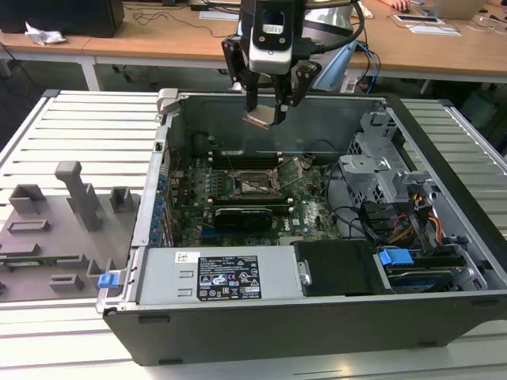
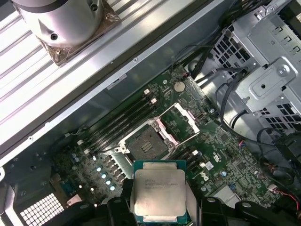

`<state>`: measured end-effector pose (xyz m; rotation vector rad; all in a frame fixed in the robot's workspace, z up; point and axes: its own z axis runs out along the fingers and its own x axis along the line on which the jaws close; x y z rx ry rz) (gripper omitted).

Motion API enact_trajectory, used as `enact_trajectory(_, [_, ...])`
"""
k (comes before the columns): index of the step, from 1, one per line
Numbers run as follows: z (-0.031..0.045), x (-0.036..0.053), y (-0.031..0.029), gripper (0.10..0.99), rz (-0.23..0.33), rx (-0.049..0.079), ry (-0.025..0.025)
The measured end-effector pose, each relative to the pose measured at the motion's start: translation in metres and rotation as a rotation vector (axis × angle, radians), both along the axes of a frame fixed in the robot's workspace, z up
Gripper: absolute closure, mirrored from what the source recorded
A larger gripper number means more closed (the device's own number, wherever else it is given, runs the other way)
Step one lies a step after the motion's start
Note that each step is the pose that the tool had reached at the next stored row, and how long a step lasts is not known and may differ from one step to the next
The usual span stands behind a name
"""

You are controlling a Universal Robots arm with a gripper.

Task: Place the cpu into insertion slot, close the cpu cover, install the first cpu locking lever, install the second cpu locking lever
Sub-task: 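Place the cpu into insertion slot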

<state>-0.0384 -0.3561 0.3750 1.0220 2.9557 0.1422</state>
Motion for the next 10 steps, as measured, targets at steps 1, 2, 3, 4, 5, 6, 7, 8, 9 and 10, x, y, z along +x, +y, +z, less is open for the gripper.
enact_trajectory(1, [0.0000, 0.0000, 0.0000, 0.561, -0.004, 0.000, 0.0000])
enact_trajectory(2, [-0.0002, 0.0000, 0.0000, 0.561, -0.010, 0.000, 0.0000])
enact_trajectory(3, [-0.0005, 0.0000, 0.0001, 0.561, -0.022, 0.000, -0.0001])
enact_trajectory(4, [-0.0010, 0.0000, 0.0000, 0.561, -0.044, -0.001, 0.0000])
enact_trajectory(5, [-0.0012, 0.0000, 0.0000, 0.561, -0.057, -0.001, -0.0001])
enact_trajectory(6, [-0.0014, 0.0000, 0.0000, 0.561, -0.070, -0.001, 0.0000])
enact_trajectory(7, [-0.0017, 0.0000, 0.0000, 0.561, -0.085, -0.001, 0.0000])
enact_trajectory(8, [-0.0020, 0.0000, 0.0000, 0.561, -0.108, -0.001, 0.0000])
enact_trajectory(9, [-0.0024, 0.0000, 0.0000, 0.561, -0.133, -0.001, 0.0000])
enact_trajectory(10, [-0.0029, 0.0000, 0.0000, 0.561, -0.159, -0.001, 0.0000])
